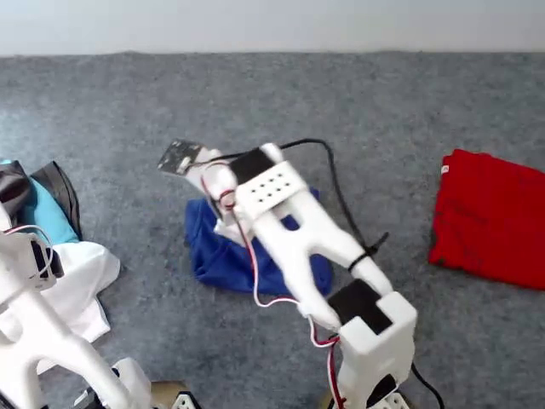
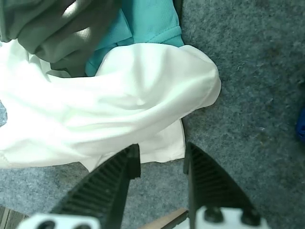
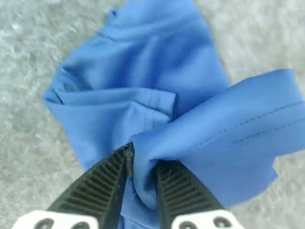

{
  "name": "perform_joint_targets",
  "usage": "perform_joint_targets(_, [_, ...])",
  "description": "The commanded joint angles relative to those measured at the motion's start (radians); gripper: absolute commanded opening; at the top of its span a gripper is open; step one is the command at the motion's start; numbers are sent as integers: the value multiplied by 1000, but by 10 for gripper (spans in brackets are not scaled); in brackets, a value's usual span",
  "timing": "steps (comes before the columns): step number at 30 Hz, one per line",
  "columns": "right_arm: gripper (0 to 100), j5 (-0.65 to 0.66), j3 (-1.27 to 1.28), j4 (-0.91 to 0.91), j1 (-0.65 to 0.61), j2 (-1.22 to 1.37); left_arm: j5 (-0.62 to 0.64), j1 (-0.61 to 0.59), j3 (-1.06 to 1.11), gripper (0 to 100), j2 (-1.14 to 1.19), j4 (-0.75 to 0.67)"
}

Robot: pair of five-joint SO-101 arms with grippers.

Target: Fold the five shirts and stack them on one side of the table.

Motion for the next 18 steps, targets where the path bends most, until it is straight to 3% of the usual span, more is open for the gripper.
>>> perform_joint_targets(1, [125,-11,-91,10,-45,19,0,5,-5,162,-26,-25])
perform_joint_targets(5, [298,-55,-232,85,-61,74,0,6,-5,162,-26,-28])
perform_joint_targets(8, [305,-64,-379,191,-61,116,0,6,-5,162,-26,-28])
perform_joint_targets(11, [236,-61,-511,318,-25,157,0,6,-5,162,-26,-28])
perform_joint_targets(15, [18,0,-565,363,94,200,0,6,-5,162,-26,-37])
perform_joint_targets(18, [38,29,-565,363,197,213,0,6,-5,162,-26,-43])
